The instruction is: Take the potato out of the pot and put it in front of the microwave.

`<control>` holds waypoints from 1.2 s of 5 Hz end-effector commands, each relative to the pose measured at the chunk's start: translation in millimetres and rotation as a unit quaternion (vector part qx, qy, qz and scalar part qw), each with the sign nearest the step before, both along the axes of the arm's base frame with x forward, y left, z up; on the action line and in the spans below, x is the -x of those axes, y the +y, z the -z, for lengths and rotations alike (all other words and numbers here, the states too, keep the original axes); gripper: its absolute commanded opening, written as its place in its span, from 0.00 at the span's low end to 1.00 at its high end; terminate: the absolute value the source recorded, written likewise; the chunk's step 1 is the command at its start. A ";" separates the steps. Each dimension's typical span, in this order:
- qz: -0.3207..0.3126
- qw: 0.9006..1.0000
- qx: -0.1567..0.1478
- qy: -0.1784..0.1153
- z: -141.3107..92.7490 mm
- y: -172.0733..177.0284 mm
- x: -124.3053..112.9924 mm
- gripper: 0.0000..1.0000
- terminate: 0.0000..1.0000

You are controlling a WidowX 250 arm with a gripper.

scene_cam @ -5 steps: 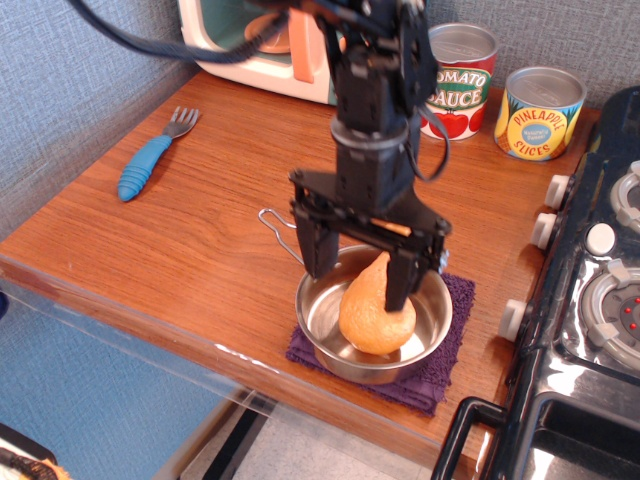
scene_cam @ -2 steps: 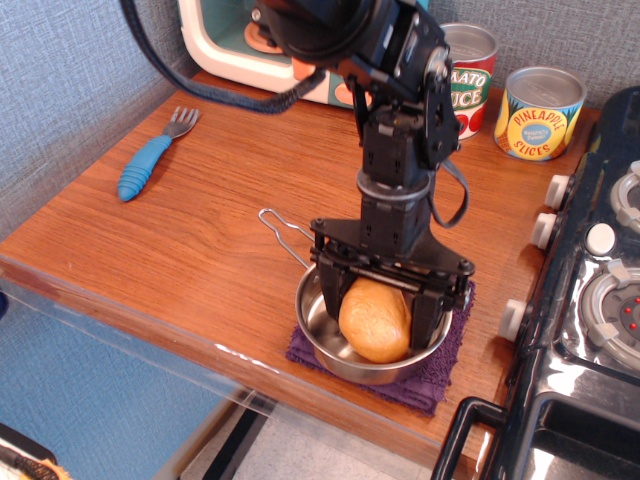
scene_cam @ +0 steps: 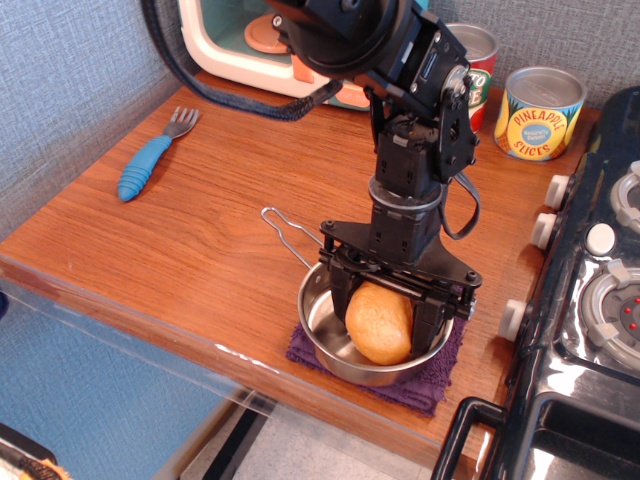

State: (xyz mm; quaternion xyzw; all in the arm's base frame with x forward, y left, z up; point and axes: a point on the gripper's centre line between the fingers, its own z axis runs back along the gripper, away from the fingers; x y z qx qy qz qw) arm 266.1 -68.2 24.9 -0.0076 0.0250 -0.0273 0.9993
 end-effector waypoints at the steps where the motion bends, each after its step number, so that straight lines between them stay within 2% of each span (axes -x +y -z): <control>1: 0.090 0.991 0.057 -0.084 -83.3 -2.9 -17.5 0.00 0.00; 2: 0.071 0.990 0.060 -0.108 -108.1 30.7 -45.0 0.00 0.00; 3: 0.024 0.994 0.027 -0.106 -106.0 81.2 -85.5 0.00 0.00; 4: -0.009 0.996 -0.011 -0.083 -89.4 133.1 -112.6 0.00 0.00; 5: -0.042 0.997 -0.040 -0.056 -69.5 168.1 -122.6 0.00 0.00; 6: -0.054 0.996 -0.062 -0.030 -54.1 185.9 -120.7 0.00 0.00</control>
